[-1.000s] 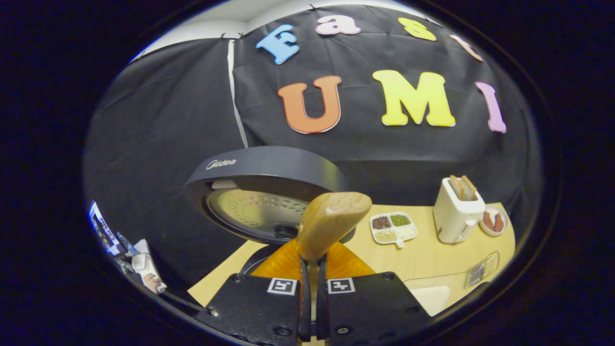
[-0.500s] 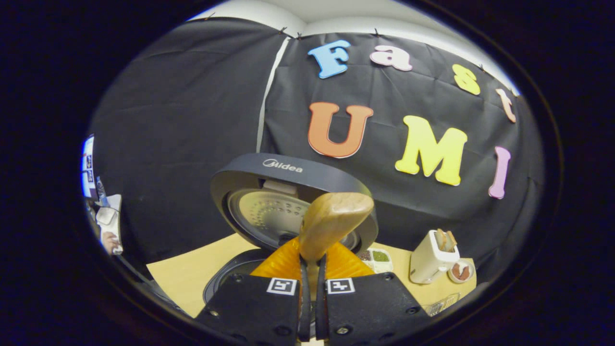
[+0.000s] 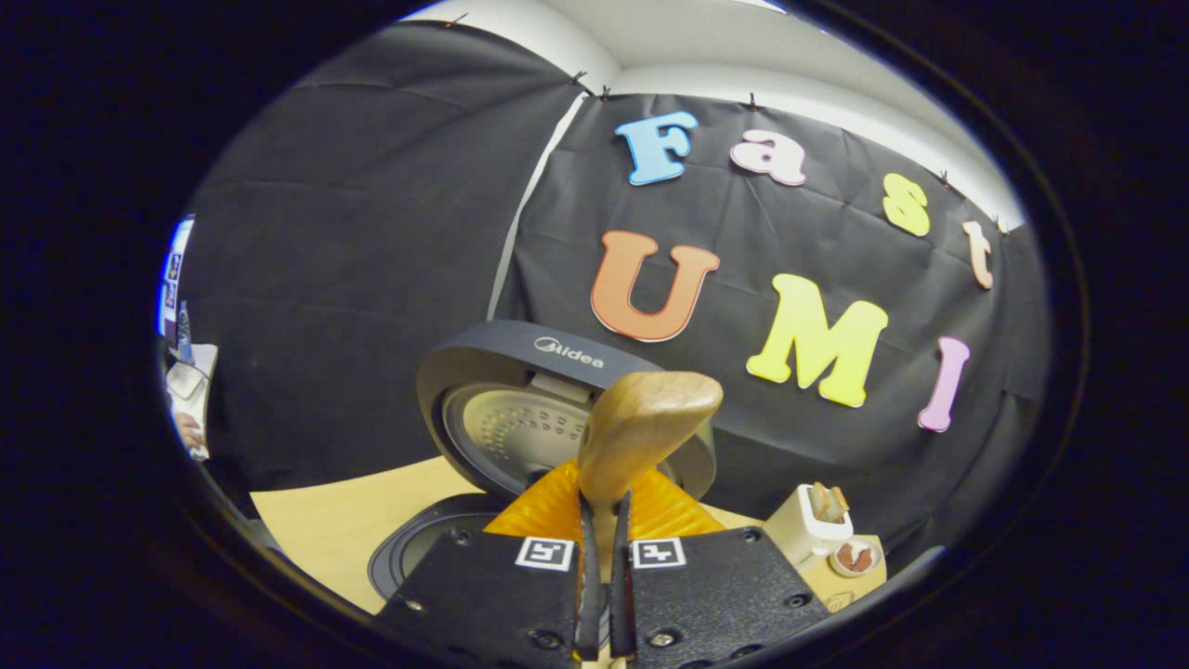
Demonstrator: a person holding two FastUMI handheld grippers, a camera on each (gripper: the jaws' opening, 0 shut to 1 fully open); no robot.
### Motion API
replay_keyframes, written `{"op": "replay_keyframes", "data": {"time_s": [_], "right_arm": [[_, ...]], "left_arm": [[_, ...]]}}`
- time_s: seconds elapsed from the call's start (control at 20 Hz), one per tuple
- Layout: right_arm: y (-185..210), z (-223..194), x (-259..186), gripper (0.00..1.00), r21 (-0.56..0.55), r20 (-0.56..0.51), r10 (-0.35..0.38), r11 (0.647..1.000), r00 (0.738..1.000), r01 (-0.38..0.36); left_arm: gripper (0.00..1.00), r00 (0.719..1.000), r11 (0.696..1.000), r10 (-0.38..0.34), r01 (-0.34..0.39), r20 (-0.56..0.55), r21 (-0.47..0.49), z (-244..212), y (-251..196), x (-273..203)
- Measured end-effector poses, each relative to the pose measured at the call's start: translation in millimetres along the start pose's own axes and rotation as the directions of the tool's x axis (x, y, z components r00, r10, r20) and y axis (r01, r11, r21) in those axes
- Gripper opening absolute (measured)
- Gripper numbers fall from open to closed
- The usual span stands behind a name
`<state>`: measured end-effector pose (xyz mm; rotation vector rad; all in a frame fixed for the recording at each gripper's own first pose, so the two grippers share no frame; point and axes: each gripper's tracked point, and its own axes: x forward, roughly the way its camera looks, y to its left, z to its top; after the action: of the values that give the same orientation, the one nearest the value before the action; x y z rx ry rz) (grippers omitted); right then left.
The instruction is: Close the left gripper, press the button to open the rice cooker; take a wooden spoon from the chopstick holder with the right hand, scoop a spoonful of rice and pour it into the rice cooker, then put the wooden spoon back into the chopstick holder.
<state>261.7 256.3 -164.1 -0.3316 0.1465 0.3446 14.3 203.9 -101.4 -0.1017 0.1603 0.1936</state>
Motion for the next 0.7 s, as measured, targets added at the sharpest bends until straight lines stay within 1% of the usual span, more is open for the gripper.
{"op": "replay_keyframes", "data": {"time_s": [0.2,0.3,0.35,0.45,0.55,0.7], "right_arm": [[1.2,5.0,-5.9,0.1,0.125,-0.029,0.013,0.992,1.0,-0.009],[0.6,7.6,-12.4,0.1,0.237,-0.045,0.046,0.971,0.998,-0.034],[2.2,6.2,-16.4,0.1,0.322,-0.071,0.086,0.945,0.994,-0.059],[2.9,0.8,-22.8,0.1,0.502,-0.116,0.171,0.86,0.978,-0.09],[-5.1,-3.6,-37.1,0.1,0.619,-0.14,0.206,0.782,0.968,-0.077],[-38.7,-17.2,-57.1,0.1,0.725,-0.145,0.215,0.687,0.966,-0.044]], "left_arm": [[0.95,1.0,1.0,-0.018,0.018,0.007,0.002,2.5,0.1,0.0],[0.95,0.999,0.999,-0.027,0.026,0.029,0.023,8.9,-4.1,-2.8],[0.95,0.998,0.999,-0.042,0.04,0.04,0.032,10.8,-9.2,-3.7],[0.95,0.996,0.996,-0.078,0.076,0.046,0.046,9.9,-21.7,-3.9],[0.95,0.994,0.993,-0.101,0.097,0.05,0.067,10.1,-31.3,-3.9],[0.95,0.992,0.99,-0.122,0.118,0.045,0.075,10.2,-53.9,-5.2]]}}
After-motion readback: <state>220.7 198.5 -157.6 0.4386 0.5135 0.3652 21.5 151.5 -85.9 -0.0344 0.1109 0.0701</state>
